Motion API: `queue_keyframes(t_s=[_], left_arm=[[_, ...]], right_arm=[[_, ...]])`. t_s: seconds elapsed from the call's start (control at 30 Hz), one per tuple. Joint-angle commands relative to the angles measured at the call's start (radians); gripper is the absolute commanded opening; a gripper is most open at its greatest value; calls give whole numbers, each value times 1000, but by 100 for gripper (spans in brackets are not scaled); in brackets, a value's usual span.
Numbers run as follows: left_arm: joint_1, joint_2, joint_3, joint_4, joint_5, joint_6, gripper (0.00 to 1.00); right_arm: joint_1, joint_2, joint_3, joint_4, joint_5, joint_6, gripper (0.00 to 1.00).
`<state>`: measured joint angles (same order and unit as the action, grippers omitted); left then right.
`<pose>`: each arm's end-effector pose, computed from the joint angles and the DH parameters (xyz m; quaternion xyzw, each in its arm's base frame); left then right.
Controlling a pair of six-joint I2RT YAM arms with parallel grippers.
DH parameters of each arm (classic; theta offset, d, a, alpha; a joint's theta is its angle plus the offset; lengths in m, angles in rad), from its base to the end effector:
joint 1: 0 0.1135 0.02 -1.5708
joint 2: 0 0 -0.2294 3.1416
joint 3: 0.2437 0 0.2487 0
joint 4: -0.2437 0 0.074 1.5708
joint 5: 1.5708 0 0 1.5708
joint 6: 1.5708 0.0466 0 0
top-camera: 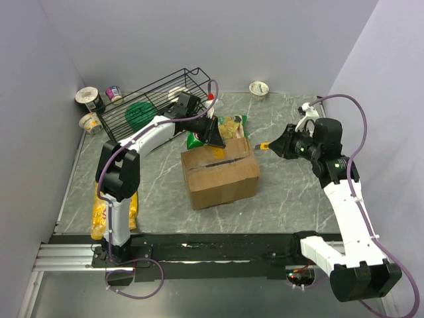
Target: Unpack the express box
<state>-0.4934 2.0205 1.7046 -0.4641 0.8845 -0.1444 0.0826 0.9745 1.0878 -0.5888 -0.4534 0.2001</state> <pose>0.3717 -0.2408 0.2293 0.3072 0.7928 -0.4842 0.2067 0.2248 0.0391 0.3372 -0.0680 0.8373 0.2615 0.4753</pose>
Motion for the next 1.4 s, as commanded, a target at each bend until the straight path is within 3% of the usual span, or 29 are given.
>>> queue_keyframes(t_s=[0.0,0.63,0.87,1.37], left_arm=[[3,-32,-13,22,-35,-18,10],[3,-19,4,22,-50,-26,9],[6,-17,15,8,-119,-12,1],[22,6,35,7,-160,-7,1]], right_arm=[[6,26,4,101,5,-7,0],[48,-11,-69,17,33,-53,0],[48,-34,-55,-100,24,-76,0],[46,-105,-32,-353,-18,-108,0]])
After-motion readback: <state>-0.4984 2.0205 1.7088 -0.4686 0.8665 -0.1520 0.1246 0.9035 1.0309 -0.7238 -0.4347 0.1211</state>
